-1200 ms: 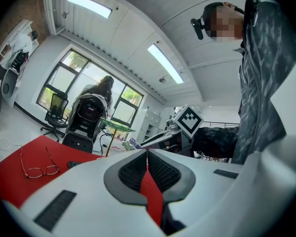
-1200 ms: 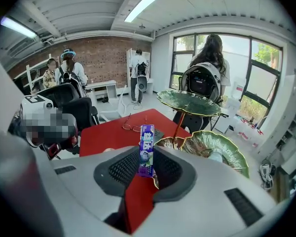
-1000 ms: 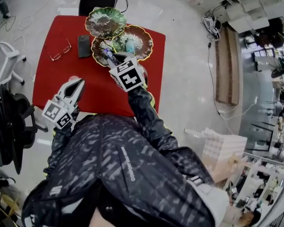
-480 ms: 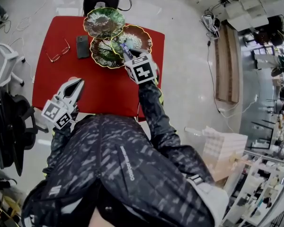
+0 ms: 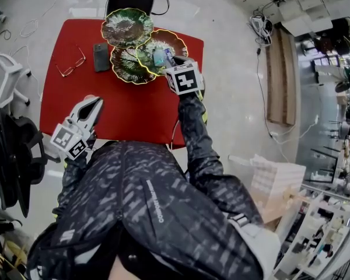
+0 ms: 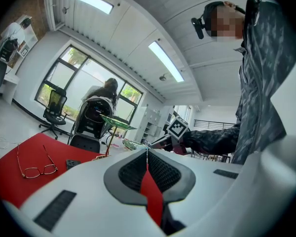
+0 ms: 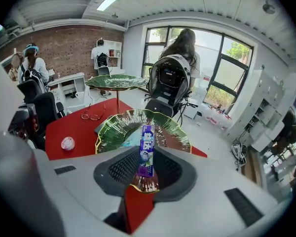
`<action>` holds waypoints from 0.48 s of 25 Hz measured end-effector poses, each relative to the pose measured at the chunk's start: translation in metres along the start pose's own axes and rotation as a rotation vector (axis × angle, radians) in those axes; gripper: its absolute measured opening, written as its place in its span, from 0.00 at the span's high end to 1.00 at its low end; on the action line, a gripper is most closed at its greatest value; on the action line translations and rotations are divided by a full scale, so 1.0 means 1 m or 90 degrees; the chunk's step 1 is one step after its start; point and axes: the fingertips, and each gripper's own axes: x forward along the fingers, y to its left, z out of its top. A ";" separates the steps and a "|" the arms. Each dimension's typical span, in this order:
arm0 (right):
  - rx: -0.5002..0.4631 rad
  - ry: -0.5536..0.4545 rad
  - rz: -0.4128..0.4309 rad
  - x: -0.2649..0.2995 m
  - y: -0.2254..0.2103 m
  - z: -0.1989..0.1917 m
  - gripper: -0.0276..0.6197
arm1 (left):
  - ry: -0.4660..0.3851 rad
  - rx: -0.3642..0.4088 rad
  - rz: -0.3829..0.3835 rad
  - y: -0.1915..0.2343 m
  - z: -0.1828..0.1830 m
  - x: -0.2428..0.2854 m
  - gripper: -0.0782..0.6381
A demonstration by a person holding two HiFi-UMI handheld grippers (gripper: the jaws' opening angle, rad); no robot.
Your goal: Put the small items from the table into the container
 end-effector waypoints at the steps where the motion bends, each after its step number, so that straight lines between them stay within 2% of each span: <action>1: -0.001 0.001 -0.004 0.002 -0.003 -0.001 0.82 | 0.001 0.000 0.000 0.001 0.000 0.001 0.87; 8: 0.003 0.031 -0.013 0.011 -0.008 -0.017 0.82 | 0.007 0.002 -0.007 0.002 -0.001 0.005 0.87; 12: 0.001 0.008 -0.023 0.008 -0.013 -0.010 0.80 | 0.004 0.002 -0.010 0.004 0.001 0.008 0.87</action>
